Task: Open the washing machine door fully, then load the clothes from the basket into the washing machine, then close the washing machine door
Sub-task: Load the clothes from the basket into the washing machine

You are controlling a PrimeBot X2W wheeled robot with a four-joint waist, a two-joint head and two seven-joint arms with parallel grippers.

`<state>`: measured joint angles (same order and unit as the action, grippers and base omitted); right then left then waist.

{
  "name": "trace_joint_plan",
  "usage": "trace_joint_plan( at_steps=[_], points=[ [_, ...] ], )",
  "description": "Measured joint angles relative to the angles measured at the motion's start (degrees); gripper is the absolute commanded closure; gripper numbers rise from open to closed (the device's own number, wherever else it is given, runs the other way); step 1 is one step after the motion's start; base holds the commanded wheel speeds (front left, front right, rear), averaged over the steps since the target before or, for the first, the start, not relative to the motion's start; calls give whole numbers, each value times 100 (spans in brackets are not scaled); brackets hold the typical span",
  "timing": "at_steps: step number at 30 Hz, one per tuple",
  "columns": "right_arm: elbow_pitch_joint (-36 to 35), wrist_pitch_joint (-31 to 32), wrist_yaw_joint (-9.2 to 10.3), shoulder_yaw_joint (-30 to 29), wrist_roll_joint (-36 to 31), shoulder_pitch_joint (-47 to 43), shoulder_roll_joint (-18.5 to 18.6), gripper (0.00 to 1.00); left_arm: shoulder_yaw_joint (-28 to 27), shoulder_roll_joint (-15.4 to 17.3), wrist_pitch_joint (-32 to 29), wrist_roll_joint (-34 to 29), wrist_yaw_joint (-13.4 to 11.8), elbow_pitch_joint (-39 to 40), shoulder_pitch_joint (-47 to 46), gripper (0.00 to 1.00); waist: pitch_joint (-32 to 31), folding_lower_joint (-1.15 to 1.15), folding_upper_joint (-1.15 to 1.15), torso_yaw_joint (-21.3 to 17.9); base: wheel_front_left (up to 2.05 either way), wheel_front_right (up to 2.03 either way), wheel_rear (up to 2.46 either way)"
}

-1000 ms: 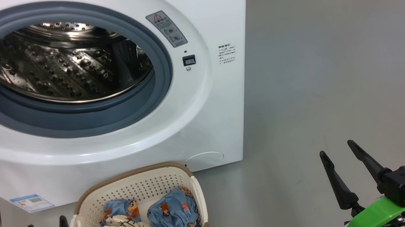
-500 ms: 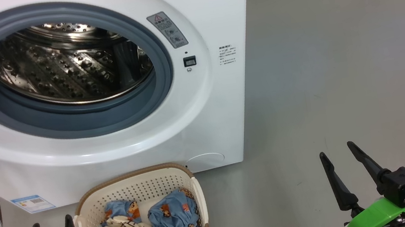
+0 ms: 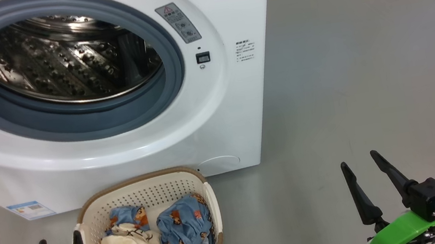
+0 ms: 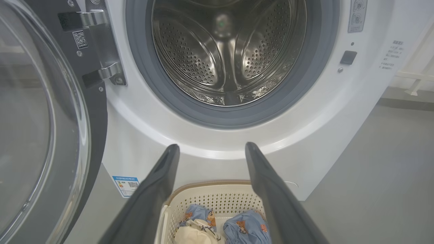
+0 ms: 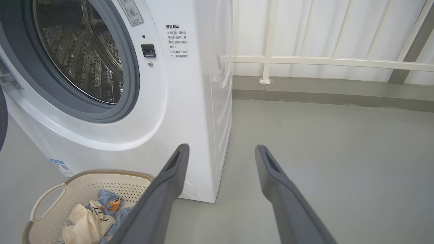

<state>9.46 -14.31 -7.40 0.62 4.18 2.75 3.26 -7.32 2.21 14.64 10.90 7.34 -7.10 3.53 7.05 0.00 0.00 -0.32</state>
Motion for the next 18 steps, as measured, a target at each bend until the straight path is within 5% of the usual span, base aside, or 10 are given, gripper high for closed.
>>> trace_joint_plan(
  at_steps=[18],
  points=[
    [11, 0, 0, 70, -9, 285, -10, 0, 267, 16, 0, 164, 0, -278, -381, 0, 704, 0, 0, -10, 0, 0, 0]
  ],
)
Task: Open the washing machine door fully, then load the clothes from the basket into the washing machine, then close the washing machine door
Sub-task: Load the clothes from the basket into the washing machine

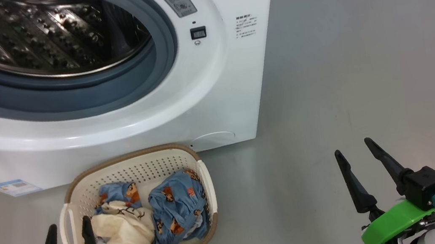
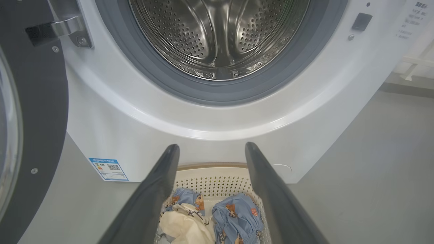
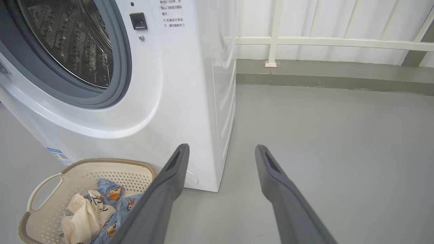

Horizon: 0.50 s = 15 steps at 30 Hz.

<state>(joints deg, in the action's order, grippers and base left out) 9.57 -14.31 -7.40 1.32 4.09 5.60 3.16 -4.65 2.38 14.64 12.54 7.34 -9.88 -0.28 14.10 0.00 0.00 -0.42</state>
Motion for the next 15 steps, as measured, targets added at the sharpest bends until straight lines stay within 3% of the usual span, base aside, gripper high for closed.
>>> trace_joint_plan(
  at_steps=[15],
  points=[
    [-4, 0, 0, 23, 19, 275, -5, 0, 210, 91, 0, 196, 0, -315, -626, 0, 706, 0, 0, -102, 0, 0, 0]
  ],
)
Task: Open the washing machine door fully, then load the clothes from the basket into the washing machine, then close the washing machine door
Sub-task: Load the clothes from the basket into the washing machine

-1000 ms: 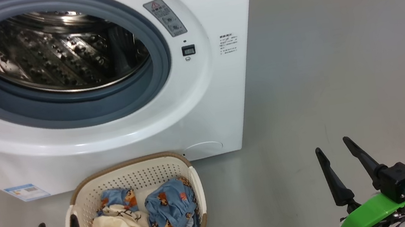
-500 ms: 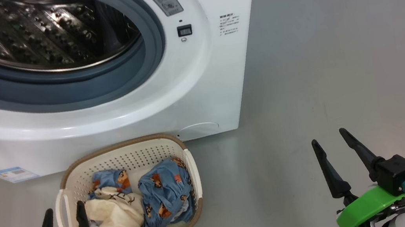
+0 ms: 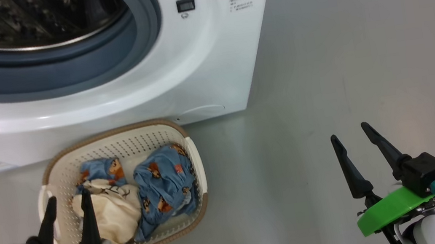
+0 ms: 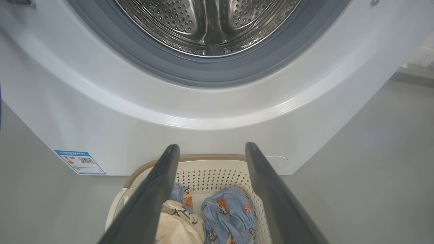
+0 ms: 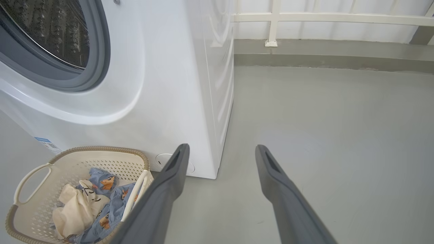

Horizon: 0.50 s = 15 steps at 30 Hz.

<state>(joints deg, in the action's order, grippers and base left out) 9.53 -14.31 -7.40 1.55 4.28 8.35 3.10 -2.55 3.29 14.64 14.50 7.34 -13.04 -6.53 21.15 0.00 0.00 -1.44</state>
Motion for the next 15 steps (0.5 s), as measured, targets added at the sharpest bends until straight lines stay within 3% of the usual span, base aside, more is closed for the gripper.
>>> trace_joint_plan(
  at_steps=[15],
  points=[
    [-140, 0, 0, 141, 157, 499, 2, 0, 90, 414, 0, 254, 0, -826, -1057, 0, 1277, 0, 0, -189, 0, 0, 0]
  ],
)
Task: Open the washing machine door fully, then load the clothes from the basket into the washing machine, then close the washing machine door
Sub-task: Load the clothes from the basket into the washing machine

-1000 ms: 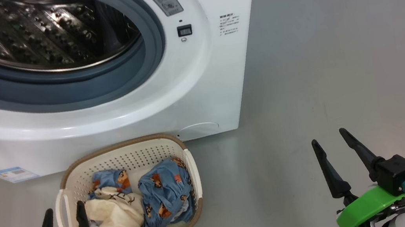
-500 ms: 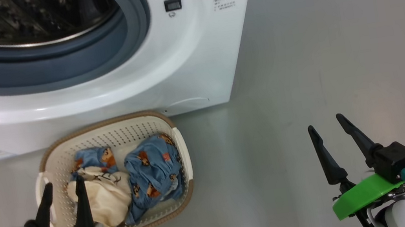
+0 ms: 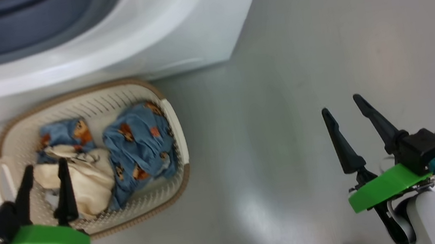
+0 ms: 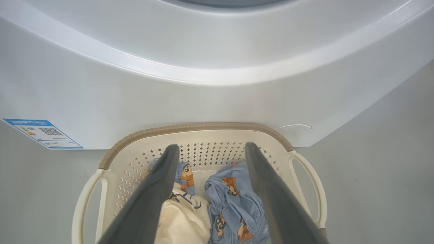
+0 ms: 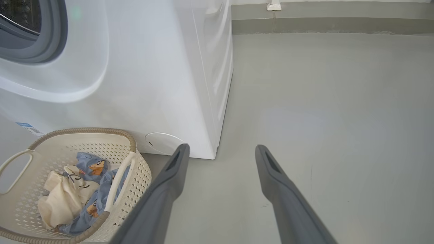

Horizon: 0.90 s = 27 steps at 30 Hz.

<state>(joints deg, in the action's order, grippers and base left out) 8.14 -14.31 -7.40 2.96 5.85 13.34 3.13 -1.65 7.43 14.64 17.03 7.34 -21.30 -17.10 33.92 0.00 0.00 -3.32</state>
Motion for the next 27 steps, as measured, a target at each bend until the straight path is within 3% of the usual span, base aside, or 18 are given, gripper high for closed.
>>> trace_joint_plan(
  at_steps=[16, 27],
  points=[
    [-187, -1, 0, 274, 185, 445, 1, 0, -64, 593, 0, 192, 5, -1714, -1344, 0, 1354, 0, 0, -303, 0, 0, 0],
    [-186, -1, 0, 415, 450, 475, 1, 0, 131, 831, -1, 189, 7, -3243, -2090, 0, 1762, 0, 0, -671, 0, 0, 0]
  ],
)
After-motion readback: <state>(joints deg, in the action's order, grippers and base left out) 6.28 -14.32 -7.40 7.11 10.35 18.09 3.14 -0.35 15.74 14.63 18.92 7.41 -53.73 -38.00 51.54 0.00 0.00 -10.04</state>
